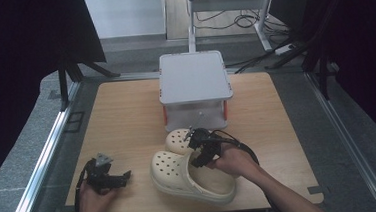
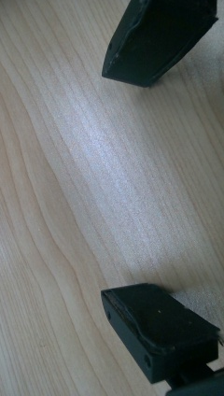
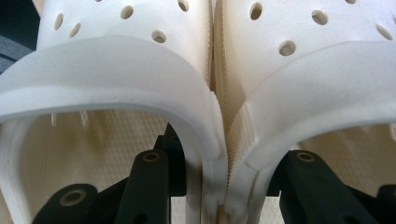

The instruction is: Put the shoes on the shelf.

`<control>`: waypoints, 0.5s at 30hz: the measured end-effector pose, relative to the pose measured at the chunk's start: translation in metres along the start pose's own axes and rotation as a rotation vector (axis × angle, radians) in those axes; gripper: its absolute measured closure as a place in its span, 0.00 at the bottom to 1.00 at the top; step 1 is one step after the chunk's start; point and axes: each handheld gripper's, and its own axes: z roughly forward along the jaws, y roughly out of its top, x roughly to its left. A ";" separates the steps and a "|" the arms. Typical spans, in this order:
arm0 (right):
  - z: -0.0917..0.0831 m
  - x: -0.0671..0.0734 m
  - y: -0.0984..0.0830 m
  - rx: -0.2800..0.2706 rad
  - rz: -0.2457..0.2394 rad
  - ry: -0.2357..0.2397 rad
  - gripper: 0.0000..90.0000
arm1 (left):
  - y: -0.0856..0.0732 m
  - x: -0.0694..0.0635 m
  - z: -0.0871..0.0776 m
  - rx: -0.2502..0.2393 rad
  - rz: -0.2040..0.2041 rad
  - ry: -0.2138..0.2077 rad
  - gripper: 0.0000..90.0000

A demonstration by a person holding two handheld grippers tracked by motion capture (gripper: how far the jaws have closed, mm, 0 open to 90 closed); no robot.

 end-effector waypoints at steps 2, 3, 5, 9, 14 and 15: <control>-0.007 0.001 0.001 -0.001 0.002 -0.002 0.72 | 0.000 0.000 0.000 0.000 0.000 0.000 0.00; -0.011 0.001 0.001 0.000 0.001 -0.003 0.72 | 0.000 0.000 0.000 0.000 0.000 0.000 0.00; -0.019 0.001 0.002 -0.001 0.005 -0.006 0.72 | 0.000 0.000 0.000 0.000 0.000 0.000 0.00; -0.037 0.000 0.003 -0.011 0.012 -0.008 0.72 | 0.000 0.000 0.000 0.001 0.000 0.000 0.00; -0.059 0.000 0.006 -0.024 0.046 -0.014 0.72 | 0.000 0.000 0.000 0.000 0.003 0.000 0.00; -0.063 -0.001 0.007 -0.026 0.051 -0.017 0.72 | 0.000 0.000 0.000 0.000 0.003 0.000 0.00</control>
